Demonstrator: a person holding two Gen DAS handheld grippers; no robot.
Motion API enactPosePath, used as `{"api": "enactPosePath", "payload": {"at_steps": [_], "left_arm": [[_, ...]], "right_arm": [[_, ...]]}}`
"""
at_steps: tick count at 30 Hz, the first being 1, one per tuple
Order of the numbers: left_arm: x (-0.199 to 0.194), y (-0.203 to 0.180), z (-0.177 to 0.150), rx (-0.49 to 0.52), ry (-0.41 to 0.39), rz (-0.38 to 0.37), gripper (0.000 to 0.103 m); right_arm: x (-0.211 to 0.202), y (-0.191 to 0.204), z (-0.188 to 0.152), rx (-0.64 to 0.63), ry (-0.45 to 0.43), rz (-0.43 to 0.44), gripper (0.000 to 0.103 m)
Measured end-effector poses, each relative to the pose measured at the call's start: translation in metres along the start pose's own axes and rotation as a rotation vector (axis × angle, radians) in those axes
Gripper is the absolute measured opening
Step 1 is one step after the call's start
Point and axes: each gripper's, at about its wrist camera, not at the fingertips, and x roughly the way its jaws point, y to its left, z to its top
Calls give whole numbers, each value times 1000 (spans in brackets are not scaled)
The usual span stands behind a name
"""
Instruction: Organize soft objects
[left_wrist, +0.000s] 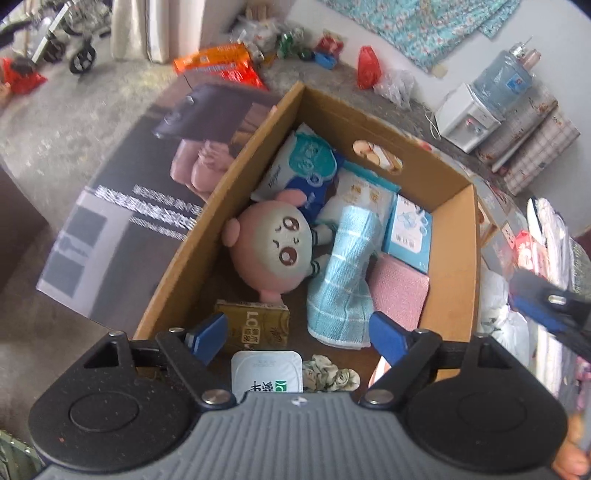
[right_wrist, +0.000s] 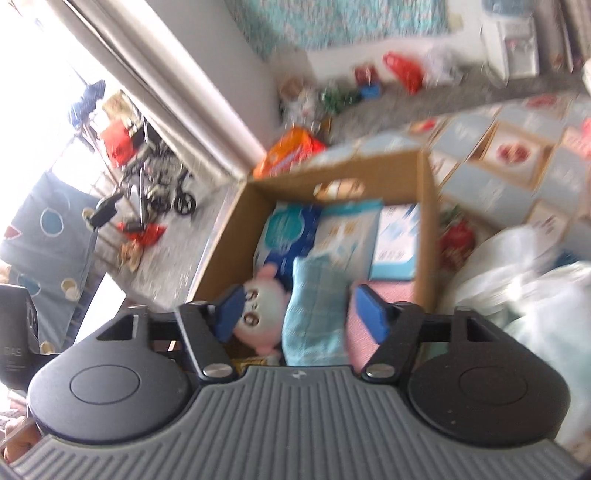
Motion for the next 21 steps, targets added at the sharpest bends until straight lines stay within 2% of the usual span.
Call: {"api": "enactPosePath", "payload": {"at_steps": [3, 7, 11, 17, 21], "left_arm": [[-17, -9, -6, 4, -71, 52, 93], [-38, -24, -20, 37, -164, 125, 99], [-54, -42, -34, 79, -202, 183, 101], [-73, -59, -62, 86, -253, 233, 103], [-79, -74, -79, 137, -289, 334, 103]], "right_arm": [[-30, -8, -1, -45, -43, -13, 92], [-59, -15, -12, -111, -36, -63, 101], [-82, -17, -32, -195, 3, -108, 101], [-105, -3, -60, -324, 26, -172, 102], [-113, 7, -68, -360, 16, -189, 102]]}}
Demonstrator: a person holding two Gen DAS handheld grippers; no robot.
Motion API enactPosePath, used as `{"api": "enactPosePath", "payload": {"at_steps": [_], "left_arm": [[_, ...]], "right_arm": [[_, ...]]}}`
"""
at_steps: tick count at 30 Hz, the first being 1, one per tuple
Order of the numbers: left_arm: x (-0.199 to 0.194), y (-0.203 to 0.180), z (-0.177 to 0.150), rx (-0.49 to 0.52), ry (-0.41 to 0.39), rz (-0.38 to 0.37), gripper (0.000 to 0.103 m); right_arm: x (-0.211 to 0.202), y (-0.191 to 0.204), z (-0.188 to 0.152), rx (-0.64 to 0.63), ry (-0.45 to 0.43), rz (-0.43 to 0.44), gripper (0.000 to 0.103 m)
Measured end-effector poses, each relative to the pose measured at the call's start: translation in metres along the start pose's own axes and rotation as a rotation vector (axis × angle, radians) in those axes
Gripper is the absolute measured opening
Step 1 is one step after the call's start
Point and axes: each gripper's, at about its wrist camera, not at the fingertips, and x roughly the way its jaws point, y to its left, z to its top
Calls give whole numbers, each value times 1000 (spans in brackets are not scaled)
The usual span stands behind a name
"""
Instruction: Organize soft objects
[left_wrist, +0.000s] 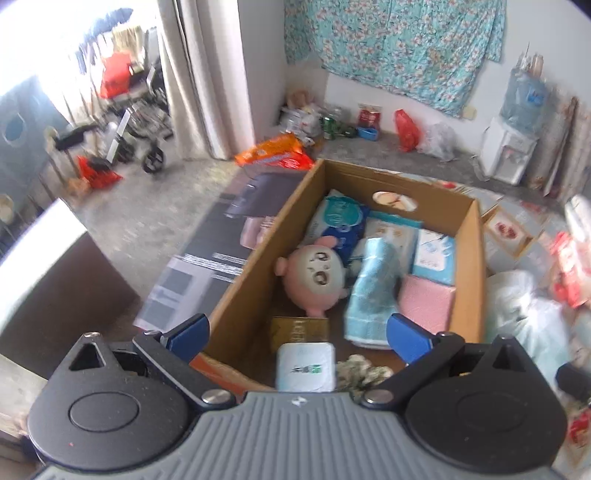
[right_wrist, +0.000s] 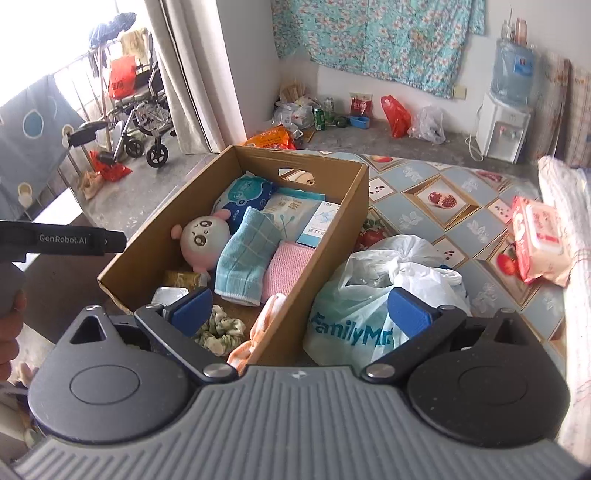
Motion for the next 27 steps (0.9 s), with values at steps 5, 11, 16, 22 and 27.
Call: {"api": "enactPosePath", "payload": {"at_steps": [5, 11, 16, 22, 27], "left_arm": [[-2, -9, -8, 71, 56, -41, 103], [-2, -6, -20, 48, 68, -62, 103], [3, 0, -27, 33, 131, -96, 102], [10, -1, -40, 14, 209, -138, 102], [13, -2, -46, 9, 242, -137, 101]], "right_arm": [[1, 11, -5, -3, 26, -13, 102], [11, 17, -12, 11, 89, -28, 102], [34, 18, -11, 53, 182, -41, 102], [45, 27, -13, 64, 228, -32, 102], [49, 26, -18, 70, 258, -22, 102]]}}
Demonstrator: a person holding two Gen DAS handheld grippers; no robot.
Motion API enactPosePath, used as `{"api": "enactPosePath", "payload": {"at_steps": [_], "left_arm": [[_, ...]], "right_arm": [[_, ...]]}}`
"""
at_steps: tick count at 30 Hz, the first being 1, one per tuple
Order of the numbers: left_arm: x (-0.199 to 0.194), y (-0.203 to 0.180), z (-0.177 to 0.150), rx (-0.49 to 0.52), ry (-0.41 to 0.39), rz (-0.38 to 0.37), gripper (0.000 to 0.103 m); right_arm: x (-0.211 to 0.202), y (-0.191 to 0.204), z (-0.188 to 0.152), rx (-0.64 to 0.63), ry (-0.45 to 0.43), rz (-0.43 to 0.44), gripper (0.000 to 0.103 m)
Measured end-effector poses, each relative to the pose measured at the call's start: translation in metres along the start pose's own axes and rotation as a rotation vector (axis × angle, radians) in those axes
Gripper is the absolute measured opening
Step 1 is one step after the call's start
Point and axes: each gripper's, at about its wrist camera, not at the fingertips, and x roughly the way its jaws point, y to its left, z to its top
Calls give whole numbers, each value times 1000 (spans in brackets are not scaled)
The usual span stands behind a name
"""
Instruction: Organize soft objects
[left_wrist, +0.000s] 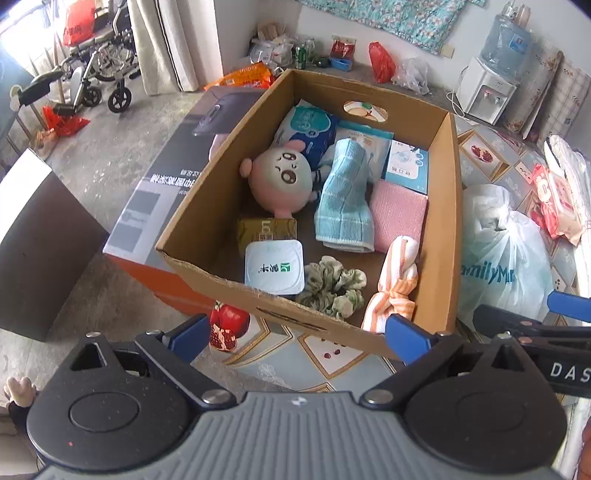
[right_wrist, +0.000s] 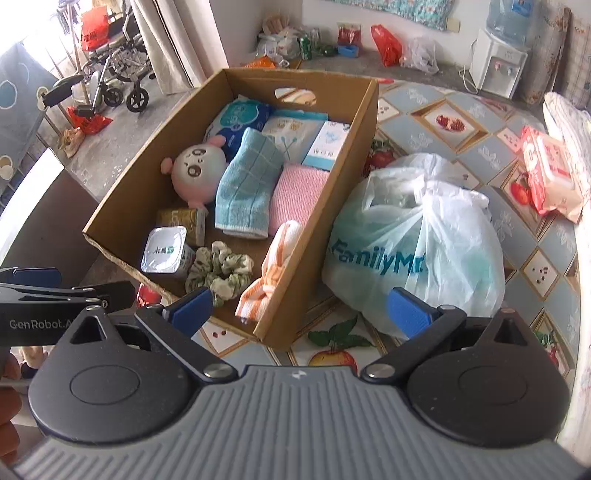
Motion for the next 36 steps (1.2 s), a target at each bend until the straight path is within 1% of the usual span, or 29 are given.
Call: {"api": "enactPosePath", "payload": {"at_steps": [4, 11, 22, 27, 36], "left_arm": [[2, 1, 2, -6, 10, 2, 101], [3, -4, 1, 15, 8, 6, 101], [7, -10, 1, 39, 24, 23, 101], [10, -10, 0, 45, 43, 14, 98], [13, -12, -1, 53, 57, 20, 98]], "right_arm": [[-2, 0, 1, -1, -7, -2, 102], [-3, -2, 2, -1, -3, -7, 101], [4, -6, -1, 8, 33, -35, 102], [6, -5, -3, 14, 47, -48, 101], [10, -6, -5, 20, 67, -63, 101]]}}
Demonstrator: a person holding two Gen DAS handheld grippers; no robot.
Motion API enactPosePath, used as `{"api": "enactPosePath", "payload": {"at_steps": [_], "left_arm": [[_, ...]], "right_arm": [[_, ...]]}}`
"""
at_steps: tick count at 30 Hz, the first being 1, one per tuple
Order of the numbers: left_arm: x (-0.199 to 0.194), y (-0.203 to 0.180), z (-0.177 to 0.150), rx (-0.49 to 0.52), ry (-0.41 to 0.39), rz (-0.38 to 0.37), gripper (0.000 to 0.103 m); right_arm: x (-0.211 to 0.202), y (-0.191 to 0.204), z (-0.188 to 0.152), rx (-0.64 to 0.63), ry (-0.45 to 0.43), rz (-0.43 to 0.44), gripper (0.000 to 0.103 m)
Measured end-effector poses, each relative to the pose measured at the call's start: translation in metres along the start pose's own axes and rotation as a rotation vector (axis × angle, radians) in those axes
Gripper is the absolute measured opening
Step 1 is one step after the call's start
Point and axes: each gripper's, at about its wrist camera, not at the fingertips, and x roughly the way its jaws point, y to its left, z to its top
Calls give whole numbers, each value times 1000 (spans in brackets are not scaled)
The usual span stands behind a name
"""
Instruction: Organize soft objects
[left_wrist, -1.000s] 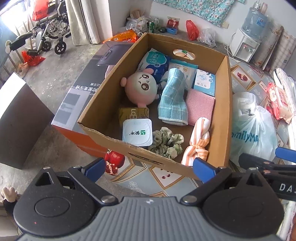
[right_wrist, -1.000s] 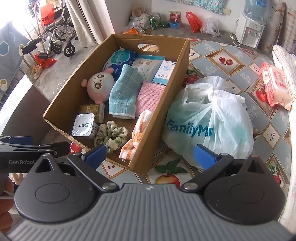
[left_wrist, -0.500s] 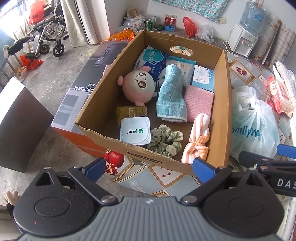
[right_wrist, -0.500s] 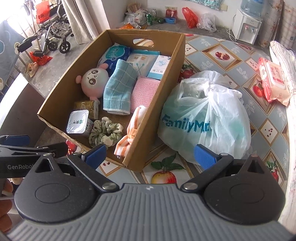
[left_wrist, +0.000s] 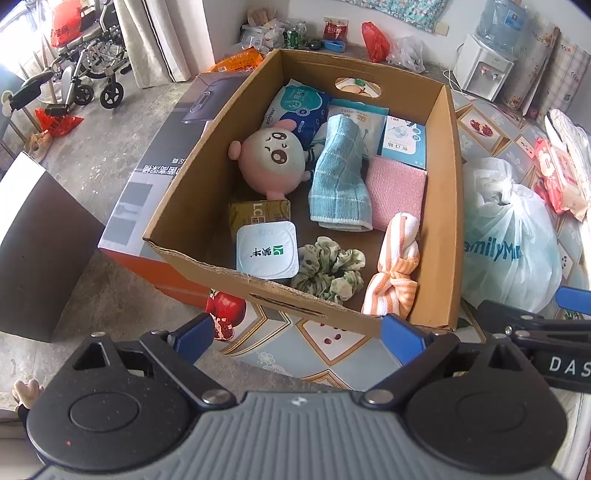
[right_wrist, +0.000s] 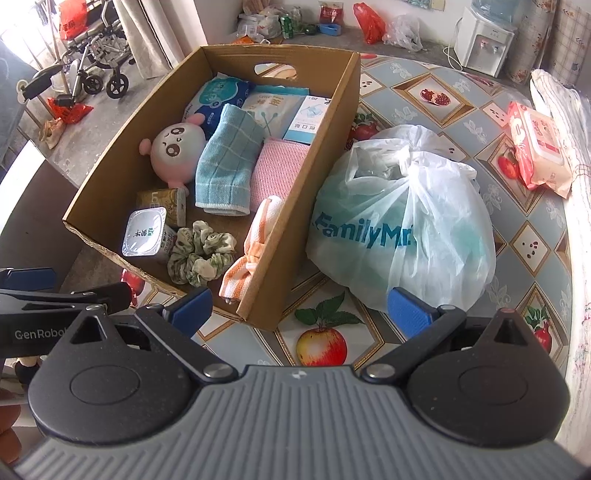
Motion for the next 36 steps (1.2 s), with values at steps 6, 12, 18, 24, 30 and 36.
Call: {"api": "enactPosePath", "payload": {"at_steps": [6, 12, 18, 24, 30, 36], "left_arm": [[1, 0, 0, 1, 2, -2, 98], [1, 1, 0, 0, 1, 0, 98], [1, 1, 0, 0, 3, -4, 98], [1, 1, 0, -1, 5, -8, 98], [1, 0, 0, -1, 5, -7, 97], [2, 1, -1, 1, 7, -8, 97]], "right_arm": [[0, 1, 0, -2, 7, -6, 101], [0, 1, 1, -2, 6, -9, 101], [0, 1, 1, -1, 10, -16, 102], [1, 1, 0, 5, 12, -18, 101], [1, 1, -1, 5, 14, -18, 102], [1, 1, -2, 5, 15, -19, 101]]}}
